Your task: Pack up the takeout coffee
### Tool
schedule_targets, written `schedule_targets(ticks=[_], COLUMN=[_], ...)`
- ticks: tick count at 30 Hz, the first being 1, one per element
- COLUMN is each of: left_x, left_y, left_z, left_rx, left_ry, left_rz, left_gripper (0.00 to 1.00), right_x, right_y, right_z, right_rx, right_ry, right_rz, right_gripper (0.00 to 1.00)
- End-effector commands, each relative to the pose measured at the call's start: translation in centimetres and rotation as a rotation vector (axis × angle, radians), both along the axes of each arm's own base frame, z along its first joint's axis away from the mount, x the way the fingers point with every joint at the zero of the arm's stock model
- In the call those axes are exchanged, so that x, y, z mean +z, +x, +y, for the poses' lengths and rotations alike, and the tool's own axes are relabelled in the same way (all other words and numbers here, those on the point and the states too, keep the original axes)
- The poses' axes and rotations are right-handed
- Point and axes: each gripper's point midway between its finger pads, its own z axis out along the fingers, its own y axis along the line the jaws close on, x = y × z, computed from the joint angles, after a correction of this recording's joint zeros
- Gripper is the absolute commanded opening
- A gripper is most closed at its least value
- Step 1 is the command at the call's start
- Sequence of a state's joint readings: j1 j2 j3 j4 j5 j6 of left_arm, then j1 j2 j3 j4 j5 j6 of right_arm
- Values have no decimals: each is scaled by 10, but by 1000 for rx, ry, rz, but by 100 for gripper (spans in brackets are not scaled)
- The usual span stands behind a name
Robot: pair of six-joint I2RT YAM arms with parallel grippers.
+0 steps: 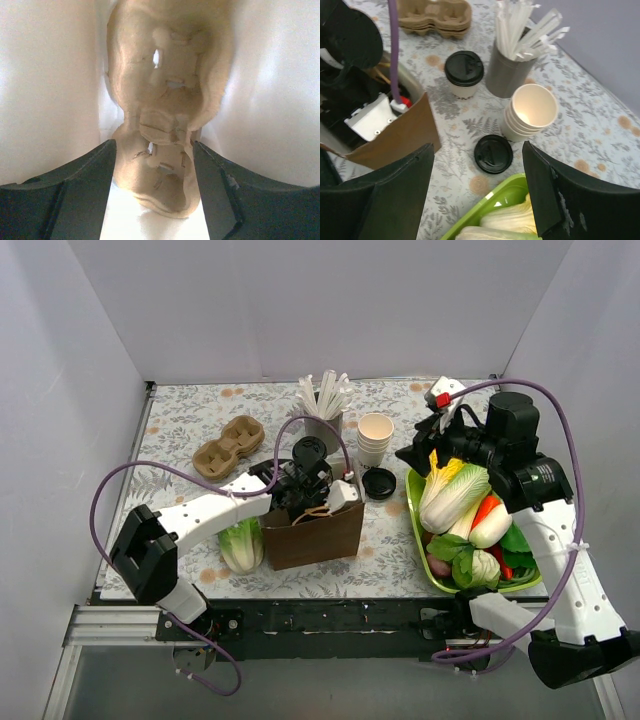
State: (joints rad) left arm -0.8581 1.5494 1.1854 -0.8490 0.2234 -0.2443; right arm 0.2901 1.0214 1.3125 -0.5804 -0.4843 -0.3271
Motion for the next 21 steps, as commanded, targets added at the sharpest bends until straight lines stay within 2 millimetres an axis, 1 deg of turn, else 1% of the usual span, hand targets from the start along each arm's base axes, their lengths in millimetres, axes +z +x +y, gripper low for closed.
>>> schedule_targets(ticks=[1, 2, 3, 4, 5, 8, 9, 10, 14, 15, 18, 21], left_x=[57, 66, 70, 74, 79, 84, 92, 95, 117, 127, 145, 172], left_y=[-1, 0, 0, 1, 2, 0, 2, 0, -2, -3, -3, -2], left_z=[-21, -26, -28, -29, -31, -33, -35, -35, -39, -41, -45, -52], left_rx=[-11, -11, -17, -12, -6, -7, -5, -6, -21, -29, -28, -28], left_ry=[-162, -182, -192, -201, -212, -217, -232, -233, -280, -304, -353, -421], left_rz=[-35, -41, -40, -41, -45, -31, -38, -34, -48, -52, -69, -88], left_gripper=[64, 68, 70, 78, 80, 83, 86, 87, 91, 91, 92, 92], right_x=[-14, -14, -17, -23, -24, -27, -28, -31, -35, -34, -34, -30], right_y=[-22, -28, -30, -27, -26, -23, -21, -19, -15, -15, -12, -10], right_z=[29, 35, 39, 43, 47, 55, 56, 58, 64, 65, 66, 65], right_rx=[183, 228, 244, 250, 253, 274, 275, 278, 294, 295, 287, 273], right_ry=[95, 121, 136, 144, 164, 175, 176, 174, 175, 177, 181, 180], right_rz=[156, 187, 221, 256, 277, 288, 290, 298, 317, 317, 319, 307], right_gripper=[79, 80, 80, 81, 81, 82, 82, 82, 82, 82, 82, 81])
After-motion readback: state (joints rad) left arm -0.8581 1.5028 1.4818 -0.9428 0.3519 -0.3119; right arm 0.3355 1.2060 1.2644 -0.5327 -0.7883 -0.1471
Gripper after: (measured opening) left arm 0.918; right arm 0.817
